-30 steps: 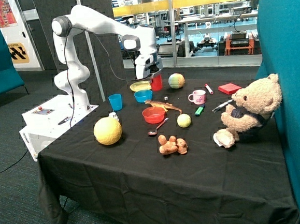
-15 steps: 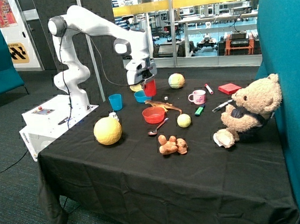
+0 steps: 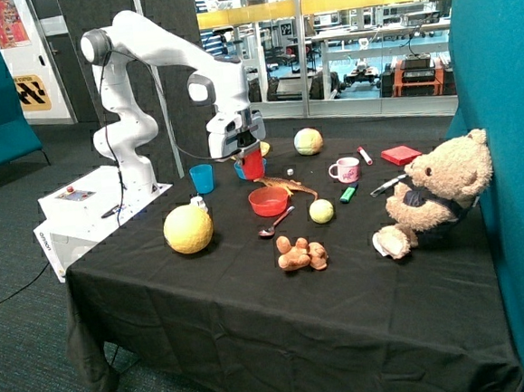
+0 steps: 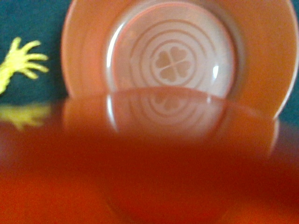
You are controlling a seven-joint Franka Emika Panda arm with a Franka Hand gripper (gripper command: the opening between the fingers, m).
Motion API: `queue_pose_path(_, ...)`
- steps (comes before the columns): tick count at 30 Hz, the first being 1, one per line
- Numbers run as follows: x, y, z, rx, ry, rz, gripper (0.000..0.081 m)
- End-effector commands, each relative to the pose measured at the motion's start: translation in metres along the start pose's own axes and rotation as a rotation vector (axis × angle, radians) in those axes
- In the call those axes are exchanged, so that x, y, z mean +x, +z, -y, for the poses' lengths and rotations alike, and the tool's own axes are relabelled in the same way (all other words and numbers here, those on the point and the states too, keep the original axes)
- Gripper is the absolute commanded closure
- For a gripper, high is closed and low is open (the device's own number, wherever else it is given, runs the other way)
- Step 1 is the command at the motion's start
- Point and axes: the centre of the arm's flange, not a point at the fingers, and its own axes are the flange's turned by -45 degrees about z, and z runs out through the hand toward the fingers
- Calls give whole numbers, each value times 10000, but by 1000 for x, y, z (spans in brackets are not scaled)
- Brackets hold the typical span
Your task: Match the cups with the appropriate bowls
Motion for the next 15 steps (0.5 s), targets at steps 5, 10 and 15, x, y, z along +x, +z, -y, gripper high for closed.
queue_pose_path(5, 25, 11, -25, -8, -92, 97, 808)
queue_pose_path(10, 37, 23, -23, -8, -190, 97, 808)
queue_pose_path(15, 42, 31, -22, -7, -299, 97, 808)
